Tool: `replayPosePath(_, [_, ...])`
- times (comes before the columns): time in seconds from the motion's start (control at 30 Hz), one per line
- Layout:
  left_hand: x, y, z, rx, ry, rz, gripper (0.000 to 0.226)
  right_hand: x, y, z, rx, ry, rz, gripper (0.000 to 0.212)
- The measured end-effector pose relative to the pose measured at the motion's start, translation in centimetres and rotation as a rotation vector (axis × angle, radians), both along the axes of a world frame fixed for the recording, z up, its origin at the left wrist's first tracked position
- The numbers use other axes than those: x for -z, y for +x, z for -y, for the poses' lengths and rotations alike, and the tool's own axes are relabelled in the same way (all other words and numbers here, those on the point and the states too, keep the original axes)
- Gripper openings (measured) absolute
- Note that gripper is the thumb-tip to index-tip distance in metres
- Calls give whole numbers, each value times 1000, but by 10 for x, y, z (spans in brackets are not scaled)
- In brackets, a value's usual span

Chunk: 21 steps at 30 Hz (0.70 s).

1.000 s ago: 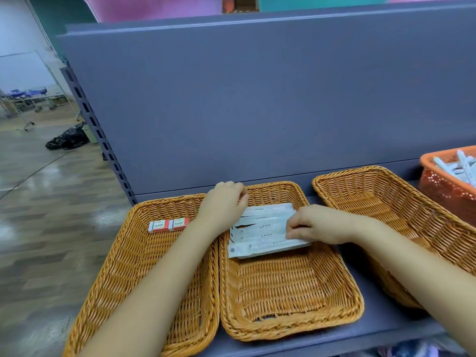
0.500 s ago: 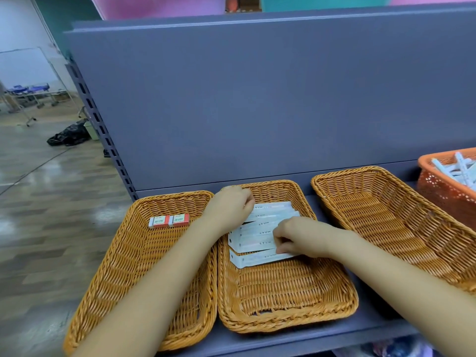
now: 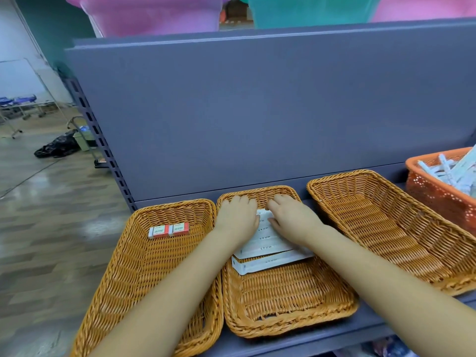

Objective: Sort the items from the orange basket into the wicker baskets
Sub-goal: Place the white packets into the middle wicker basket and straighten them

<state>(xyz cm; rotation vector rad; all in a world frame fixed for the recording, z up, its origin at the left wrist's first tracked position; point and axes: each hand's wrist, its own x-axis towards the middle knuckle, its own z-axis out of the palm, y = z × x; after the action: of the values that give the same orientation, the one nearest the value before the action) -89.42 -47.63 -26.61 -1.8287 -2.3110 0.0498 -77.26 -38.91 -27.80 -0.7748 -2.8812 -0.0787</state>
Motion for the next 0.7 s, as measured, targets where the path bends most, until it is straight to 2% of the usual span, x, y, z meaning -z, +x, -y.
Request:
replayPosePath(0.2, [13, 6, 0, 50, -139, -107, 40, 13, 2, 2, 43, 61, 102, 31])
replayPosePath(0.47, [0, 13, -19, 110, -73, -5, 37, -9, 8, 2, 100, 69, 99, 31])
replayPosePath(0.7, [-23, 48, -45, 124, -30, 11, 38, -43, 48, -15, 234, 76, 26, 30])
